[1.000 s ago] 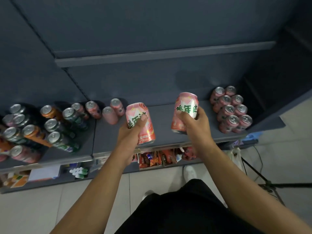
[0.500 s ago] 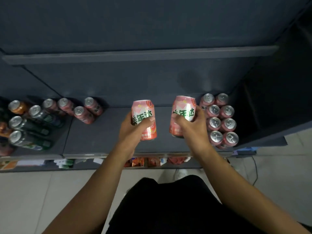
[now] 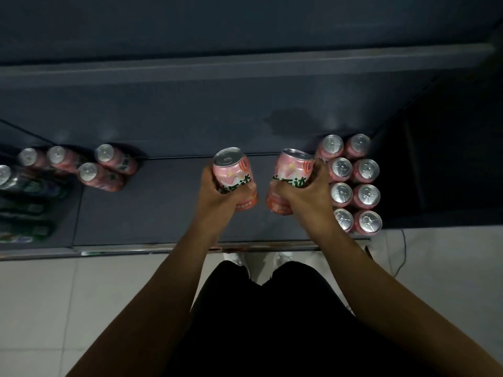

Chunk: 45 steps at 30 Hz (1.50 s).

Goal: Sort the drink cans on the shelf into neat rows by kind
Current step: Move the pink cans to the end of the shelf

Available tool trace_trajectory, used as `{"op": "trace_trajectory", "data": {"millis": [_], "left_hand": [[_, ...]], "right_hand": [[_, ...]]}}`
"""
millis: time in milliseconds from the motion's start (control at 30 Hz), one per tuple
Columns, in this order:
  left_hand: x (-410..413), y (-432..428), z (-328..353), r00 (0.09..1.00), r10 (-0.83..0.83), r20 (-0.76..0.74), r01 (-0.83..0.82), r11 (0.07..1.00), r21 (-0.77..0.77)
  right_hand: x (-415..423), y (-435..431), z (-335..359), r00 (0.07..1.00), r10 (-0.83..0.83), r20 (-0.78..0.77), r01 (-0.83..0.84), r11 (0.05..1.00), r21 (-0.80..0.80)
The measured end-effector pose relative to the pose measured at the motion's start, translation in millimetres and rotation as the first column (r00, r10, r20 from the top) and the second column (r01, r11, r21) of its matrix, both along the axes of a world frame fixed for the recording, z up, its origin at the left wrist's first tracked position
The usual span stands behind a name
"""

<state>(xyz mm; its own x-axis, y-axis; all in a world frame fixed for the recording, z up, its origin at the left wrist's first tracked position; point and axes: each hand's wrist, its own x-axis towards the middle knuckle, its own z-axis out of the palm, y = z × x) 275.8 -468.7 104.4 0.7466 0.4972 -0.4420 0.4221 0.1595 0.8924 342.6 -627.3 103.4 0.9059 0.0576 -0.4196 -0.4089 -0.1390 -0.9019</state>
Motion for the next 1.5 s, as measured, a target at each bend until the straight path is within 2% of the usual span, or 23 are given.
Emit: {"op": "trace_trajectory", "data": {"millis": [200, 300, 667, 967, 1233, 1400, 1500], "left_hand": [[35.4, 10.1, -45.3, 0.993, -0.106, 0.044, 0.106, 0.994, -0.006], [49.8, 13.2, -71.0, 0.988, -0.142, 0.066, 0.139, 0.989, 0.046], [95.6, 14.4, -153.8, 0.990, -0.128, 0.059, 0.116, 0.979, 0.167], [114.1, 2.6, -178.8, 0.998, -0.020, 0.068, 0.004, 0.974, 0.227], [111.2, 5.6, -185.8, 0.993, -0.079, 0.088, 0.052, 0.961, 0.272], [98.1, 11.1, -161.3, 0.988, -0.139, -0.070, 0.155, 0.883, 0.443], [82.7, 14.2, -140.7, 0.969, -0.130, -0.210, 0.218, 0.852, 0.477]], "right_hand": [[22.3, 4.7, -42.2, 0.999, -0.029, 0.038, 0.031, 0.998, -0.050], [36.7, 7.6, -64.8, 0.996, -0.038, 0.083, 0.043, 0.998, -0.054], [83.1, 22.0, -132.6, 0.987, 0.015, 0.162, -0.005, 0.998, -0.058], [96.8, 29.7, -169.2, 0.979, 0.072, 0.190, -0.044, 0.989, -0.144], [102.1, 28.4, -174.5, 0.978, 0.143, 0.149, -0.116, 0.978, -0.173], [93.0, 23.8, -155.1, 0.977, 0.195, 0.089, -0.171, 0.960, -0.220], [77.7, 18.1, -128.3, 0.966, 0.257, 0.011, -0.233, 0.892, -0.387]]}}
